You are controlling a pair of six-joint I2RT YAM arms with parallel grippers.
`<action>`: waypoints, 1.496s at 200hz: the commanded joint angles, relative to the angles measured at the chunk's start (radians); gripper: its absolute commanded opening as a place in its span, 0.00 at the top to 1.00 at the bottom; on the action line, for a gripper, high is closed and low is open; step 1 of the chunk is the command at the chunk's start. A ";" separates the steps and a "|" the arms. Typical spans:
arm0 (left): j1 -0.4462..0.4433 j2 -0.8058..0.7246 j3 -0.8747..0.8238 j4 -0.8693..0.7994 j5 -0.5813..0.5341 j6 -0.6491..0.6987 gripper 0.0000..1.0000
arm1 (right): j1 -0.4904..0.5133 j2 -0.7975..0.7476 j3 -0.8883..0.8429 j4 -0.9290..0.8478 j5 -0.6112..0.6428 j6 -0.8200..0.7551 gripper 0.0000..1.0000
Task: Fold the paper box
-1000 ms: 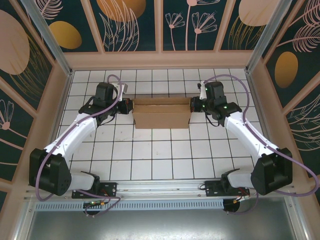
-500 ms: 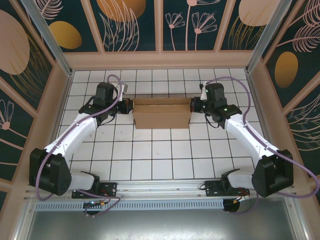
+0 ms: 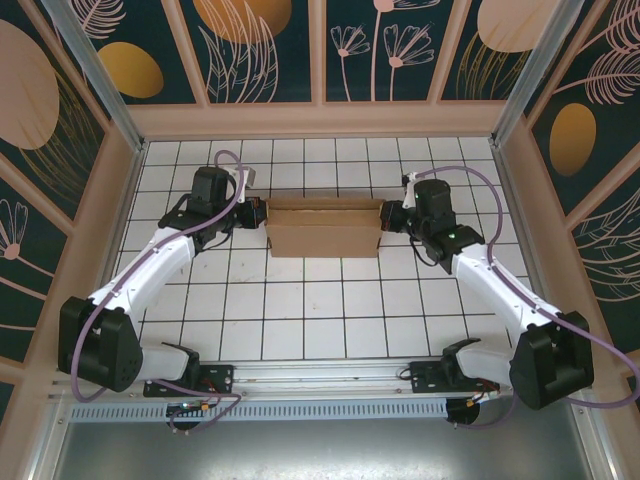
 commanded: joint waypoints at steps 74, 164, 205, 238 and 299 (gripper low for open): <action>-0.010 -0.019 -0.063 -0.063 -0.058 -0.025 1.00 | 0.039 -0.032 -0.158 -0.030 0.179 0.006 1.00; -0.013 0.028 0.021 -0.074 0.005 -0.114 1.00 | 0.039 -0.008 -0.161 -0.015 0.167 -0.005 1.00; -0.013 0.014 0.056 -0.089 -0.011 -0.126 1.00 | 0.039 0.000 -0.164 -0.013 0.167 -0.013 1.00; -0.013 0.027 0.039 -0.098 -0.016 -0.108 1.00 | 0.039 0.002 -0.164 -0.010 0.168 -0.016 1.00; -0.033 -0.008 -0.167 0.008 -0.040 -0.167 1.00 | 0.039 -0.018 -0.177 -0.001 0.182 -0.029 1.00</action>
